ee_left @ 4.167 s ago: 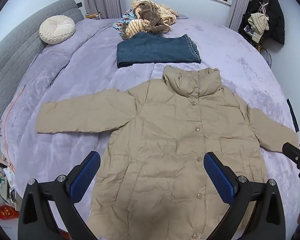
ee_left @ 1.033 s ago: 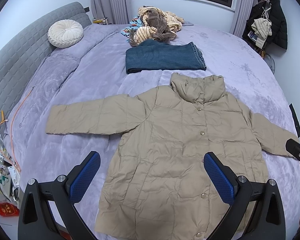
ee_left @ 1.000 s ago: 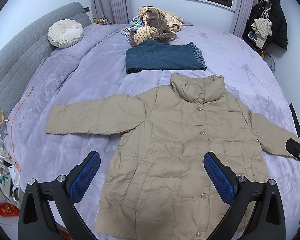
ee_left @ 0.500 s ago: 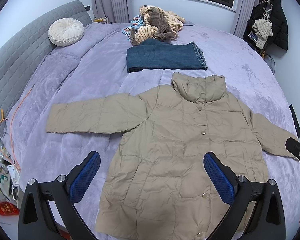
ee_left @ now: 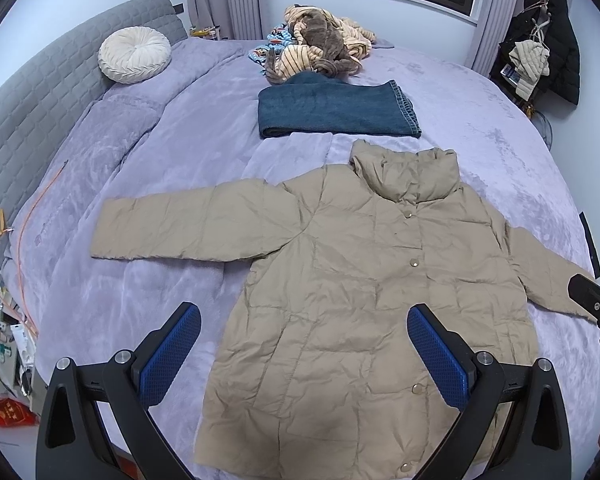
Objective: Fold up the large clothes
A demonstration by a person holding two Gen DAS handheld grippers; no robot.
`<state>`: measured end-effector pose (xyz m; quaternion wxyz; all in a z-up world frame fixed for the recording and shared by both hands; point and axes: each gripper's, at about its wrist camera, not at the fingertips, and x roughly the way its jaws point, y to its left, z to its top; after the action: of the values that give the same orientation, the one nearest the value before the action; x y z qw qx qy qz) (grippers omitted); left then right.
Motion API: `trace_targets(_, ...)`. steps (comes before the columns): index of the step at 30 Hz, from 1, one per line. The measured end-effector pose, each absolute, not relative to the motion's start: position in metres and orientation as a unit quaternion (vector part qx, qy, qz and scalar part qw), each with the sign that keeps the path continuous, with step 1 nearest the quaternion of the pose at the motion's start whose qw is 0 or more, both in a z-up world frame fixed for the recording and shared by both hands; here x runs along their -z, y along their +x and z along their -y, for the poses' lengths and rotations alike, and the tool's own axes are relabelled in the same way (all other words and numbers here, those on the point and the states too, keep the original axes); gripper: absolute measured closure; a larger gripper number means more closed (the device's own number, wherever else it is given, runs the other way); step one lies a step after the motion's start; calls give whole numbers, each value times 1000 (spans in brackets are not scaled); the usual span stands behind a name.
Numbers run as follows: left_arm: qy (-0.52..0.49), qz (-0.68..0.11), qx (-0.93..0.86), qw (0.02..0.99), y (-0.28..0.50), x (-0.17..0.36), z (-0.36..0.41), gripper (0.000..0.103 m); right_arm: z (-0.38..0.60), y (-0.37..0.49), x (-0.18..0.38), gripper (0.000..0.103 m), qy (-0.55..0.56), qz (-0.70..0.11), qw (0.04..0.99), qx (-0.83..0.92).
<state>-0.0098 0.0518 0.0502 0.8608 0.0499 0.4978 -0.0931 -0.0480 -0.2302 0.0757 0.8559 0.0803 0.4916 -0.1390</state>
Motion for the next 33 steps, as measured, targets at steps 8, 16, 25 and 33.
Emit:
trace_targets(8,34,-508,93,855,3,-43,-70,0,212,-32,-59,0,77,-504,850,134)
trace_targets(16,0,-530,90,843,26,-17,-105,0,186,-8,-37,0,72,-531,834,127)
trace_targets(25,-129,-552,119,815,74,49,-174,0,154,33,10,0,133,-562,813,72)
trace_targets(33,-273,-540,84,791,146,137,-269,0,112,76,67,0,153,-576,803,-4)
